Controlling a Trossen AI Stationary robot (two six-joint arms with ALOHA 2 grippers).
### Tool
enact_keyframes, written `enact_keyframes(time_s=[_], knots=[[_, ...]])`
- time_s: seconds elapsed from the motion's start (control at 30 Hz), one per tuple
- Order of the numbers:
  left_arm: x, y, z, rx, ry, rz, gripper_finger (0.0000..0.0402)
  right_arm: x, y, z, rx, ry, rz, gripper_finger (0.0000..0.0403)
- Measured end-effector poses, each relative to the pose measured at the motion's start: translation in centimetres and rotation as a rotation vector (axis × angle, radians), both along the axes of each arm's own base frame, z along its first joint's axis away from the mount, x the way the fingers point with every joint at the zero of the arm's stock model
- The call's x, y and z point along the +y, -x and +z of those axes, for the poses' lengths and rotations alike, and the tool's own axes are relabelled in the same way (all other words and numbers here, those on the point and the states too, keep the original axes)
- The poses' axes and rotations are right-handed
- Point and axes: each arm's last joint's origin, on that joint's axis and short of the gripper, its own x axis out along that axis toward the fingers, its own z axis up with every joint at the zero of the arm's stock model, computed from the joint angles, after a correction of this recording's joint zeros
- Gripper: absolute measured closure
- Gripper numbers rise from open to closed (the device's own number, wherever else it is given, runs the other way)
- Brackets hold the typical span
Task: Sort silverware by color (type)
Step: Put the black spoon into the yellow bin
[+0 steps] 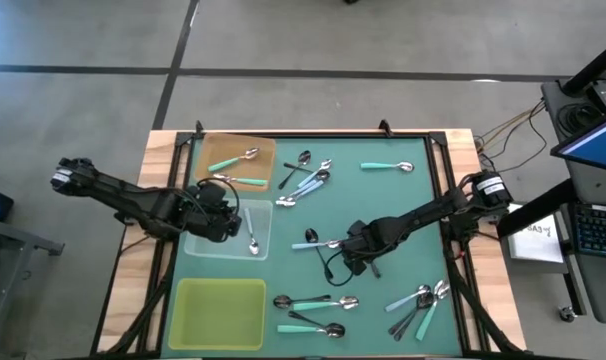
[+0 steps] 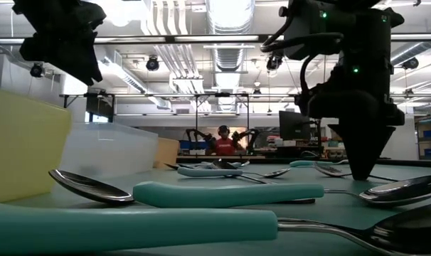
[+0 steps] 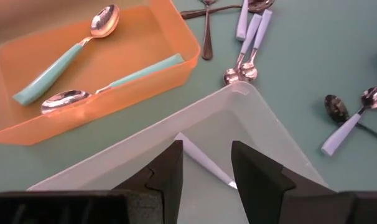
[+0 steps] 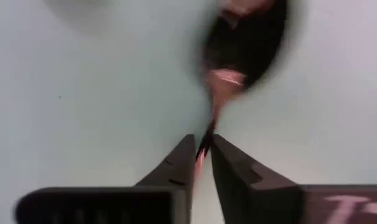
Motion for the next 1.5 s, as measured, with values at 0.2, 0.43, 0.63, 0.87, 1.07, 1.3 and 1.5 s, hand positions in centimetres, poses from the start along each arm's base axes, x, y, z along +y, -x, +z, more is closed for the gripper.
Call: enact_keyframes(time_s=[0.2, 0.43, 0.63, 0.87, 1.07, 1.3, 1.5], knots=[[-0.6, -1.7, 0.1, -0.16, 0.057, 0.005, 0.0284, -0.1, -0.3, 0.7, -0.029, -0.009, 0.026, 0.0392], [-1.4, -4.4, -0.3, -0.225, -0.007, -0.09, 0.0284, -2.0, -2.7, 4.3, -0.199, 0.104, 0.069, 0.0393], [-2.1, -6.2, -1.6, -0.241, -0.058, -0.058, 0.0283, -4.5, -6.3, 8.6, -0.442, 0.226, 0.137, 0.0393], [-3.2, -8.4, -3.3, -0.281, -0.126, -0.039, 0.0283, -6.7, -9.7, 14.2, -0.751, 0.344, 0.226, 0.0393], [-3.6, -9.7, -3.5, -0.357, -0.175, -0.031, 0.0283, -7.9, -10.5, 16.7, -0.829, 0.417, 0.276, 0.0394], [-3.4, -10.3, -3.2, -0.325, -0.296, -0.081, 0.0283, -7.9, -11.2, 17.5, -0.935, 0.432, 0.313, 0.0394], [-3.3, -10.4, -3.0, -0.335, -0.311, -0.088, 0.0283, -7.9, -11.6, 17.4, -0.966, 0.438, 0.332, 0.0394]])
